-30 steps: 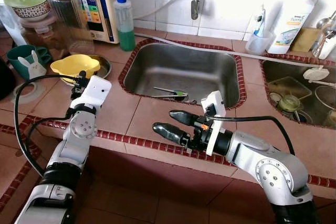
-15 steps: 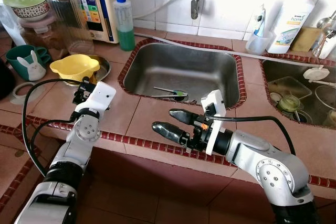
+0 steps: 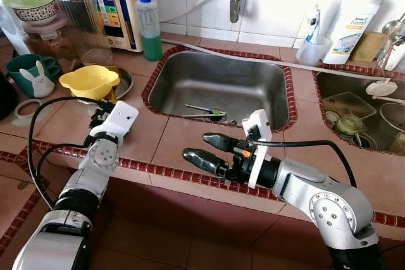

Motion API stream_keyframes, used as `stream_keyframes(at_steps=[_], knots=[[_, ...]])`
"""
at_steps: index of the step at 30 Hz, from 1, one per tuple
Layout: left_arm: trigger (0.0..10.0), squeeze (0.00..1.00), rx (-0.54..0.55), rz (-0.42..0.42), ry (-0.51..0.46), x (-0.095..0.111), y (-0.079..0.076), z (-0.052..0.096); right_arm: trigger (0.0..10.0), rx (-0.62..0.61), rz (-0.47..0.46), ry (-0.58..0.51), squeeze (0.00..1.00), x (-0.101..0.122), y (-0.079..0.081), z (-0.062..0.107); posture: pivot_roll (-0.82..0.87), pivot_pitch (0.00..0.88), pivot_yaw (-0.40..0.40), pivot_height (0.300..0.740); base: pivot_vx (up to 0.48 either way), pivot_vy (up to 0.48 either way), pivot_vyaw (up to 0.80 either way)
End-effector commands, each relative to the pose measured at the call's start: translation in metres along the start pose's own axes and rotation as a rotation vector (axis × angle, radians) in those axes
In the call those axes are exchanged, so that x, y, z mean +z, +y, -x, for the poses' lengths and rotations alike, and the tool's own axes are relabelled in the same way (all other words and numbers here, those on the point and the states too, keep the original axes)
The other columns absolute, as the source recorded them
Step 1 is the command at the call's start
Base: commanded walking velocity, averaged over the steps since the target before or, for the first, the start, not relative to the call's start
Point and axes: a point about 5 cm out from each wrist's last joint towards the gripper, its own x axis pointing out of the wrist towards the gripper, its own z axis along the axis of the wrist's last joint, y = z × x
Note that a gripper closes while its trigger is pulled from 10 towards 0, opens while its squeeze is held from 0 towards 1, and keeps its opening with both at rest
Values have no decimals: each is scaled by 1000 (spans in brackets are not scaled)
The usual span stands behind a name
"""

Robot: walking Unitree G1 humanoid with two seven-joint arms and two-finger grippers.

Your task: Kitchen organization

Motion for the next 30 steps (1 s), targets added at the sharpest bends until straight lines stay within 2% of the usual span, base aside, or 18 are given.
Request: stream_keyframes(at_steps=[1,2,3,4,5,6,7,8,23,30], knots=[[0,0,-5,-38,-18,2,3,-3,10000,7,18,-14,0,5,4,4,-25,106,25,740,0,0,0],[78,0,-5,-50,-23,3,3,-3,10000,7,17,-14,0,5,4,4,-27,107,25,740,0,0,0],[1922,0,-1,-62,-31,4,4,-4,10000,6,17,-14,0,5,4,4,-28,108,24,740,0,0,0],[1922,0,2,-69,-36,5,4,-4,10000,5,17,-14,0,5,4,4,-28,109,24,740,0,0,0],[3098,0,0,-78,-41,6,5,-5,10000,4,17,-14,0,5,4,4,-28,109,24,740,0,0,0],[3098,0,-2,-82,-43,6,5,-5,10000,3,16,-14,0,5,3,4,-28,109,24,740,0,0,0],[1765,0,-5,-81,-40,6,4,-6,10000,2,17,-14,0,5,3,4,-30,109,24,740,0,0,0],[0,0,-7,-83,-37,6,4,-6,10000,1,17,-14,0,5,3,4,-30,109,24,740,0,0,0],[0,0,2,-104,-32,1,8,-7,10000,-2,16,-13,0,5,3,5,-28,109,21,740,0,0,0],[0,0,21,-110,-81,9,10,-7,10000,-2,15,-14,0,6,2,4,-25,107,19,740,0,0,0]])
